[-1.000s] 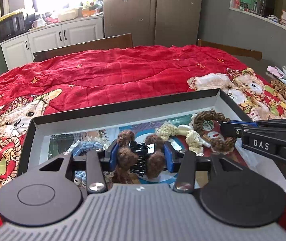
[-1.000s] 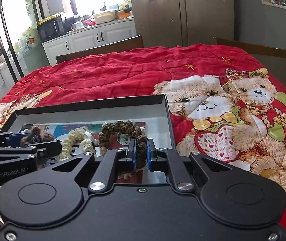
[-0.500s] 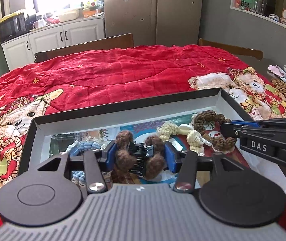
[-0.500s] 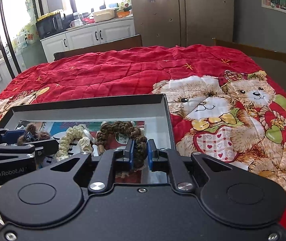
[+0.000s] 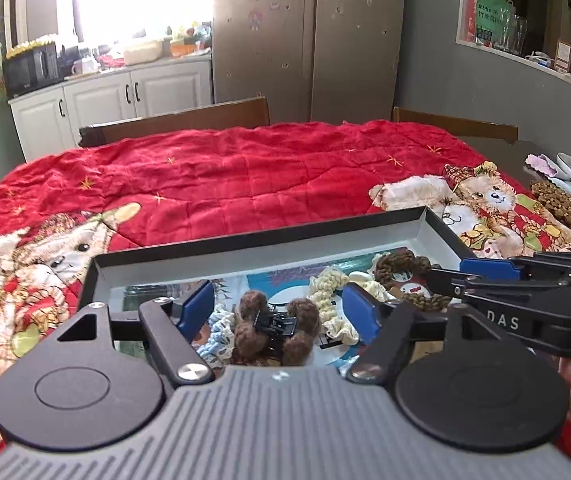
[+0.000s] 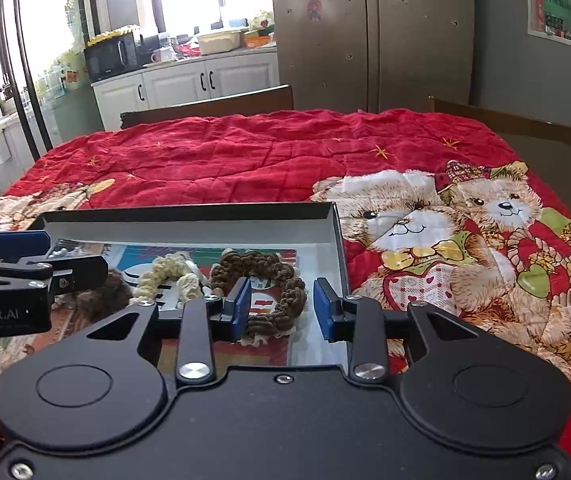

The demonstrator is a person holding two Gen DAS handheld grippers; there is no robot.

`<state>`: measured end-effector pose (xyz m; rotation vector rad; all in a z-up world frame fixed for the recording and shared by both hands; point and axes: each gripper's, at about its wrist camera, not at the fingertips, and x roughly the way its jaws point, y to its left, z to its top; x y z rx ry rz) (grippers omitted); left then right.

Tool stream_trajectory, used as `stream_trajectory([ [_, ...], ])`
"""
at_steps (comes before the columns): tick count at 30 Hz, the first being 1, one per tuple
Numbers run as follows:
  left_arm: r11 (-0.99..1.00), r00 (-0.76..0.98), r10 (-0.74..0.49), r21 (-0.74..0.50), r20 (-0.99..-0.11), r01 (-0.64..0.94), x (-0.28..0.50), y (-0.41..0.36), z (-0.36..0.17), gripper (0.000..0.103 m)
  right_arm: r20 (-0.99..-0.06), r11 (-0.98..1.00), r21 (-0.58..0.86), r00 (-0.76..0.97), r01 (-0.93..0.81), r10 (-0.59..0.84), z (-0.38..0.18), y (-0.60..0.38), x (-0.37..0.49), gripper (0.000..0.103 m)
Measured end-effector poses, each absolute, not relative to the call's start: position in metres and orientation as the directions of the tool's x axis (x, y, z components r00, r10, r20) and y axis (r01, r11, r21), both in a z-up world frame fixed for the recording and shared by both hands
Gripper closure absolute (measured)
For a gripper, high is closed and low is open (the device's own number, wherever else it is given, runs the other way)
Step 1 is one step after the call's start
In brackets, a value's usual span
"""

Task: Organize objects
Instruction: 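Lower both items into the tray and open both grippers, then lift both grippers away from the tray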

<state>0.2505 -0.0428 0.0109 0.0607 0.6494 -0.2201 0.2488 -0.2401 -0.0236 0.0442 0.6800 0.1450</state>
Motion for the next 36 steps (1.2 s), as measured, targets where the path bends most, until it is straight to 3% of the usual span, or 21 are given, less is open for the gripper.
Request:
stream_trajectory([
  [36,0.959,0.848,-0.222,0.050,-0.481,0.280,0.109,0.003,0.053,0.012,-0.515,0.926,0.048,0.785,-0.374,0.344,0.029,-0.225,0.094,0.068],
])
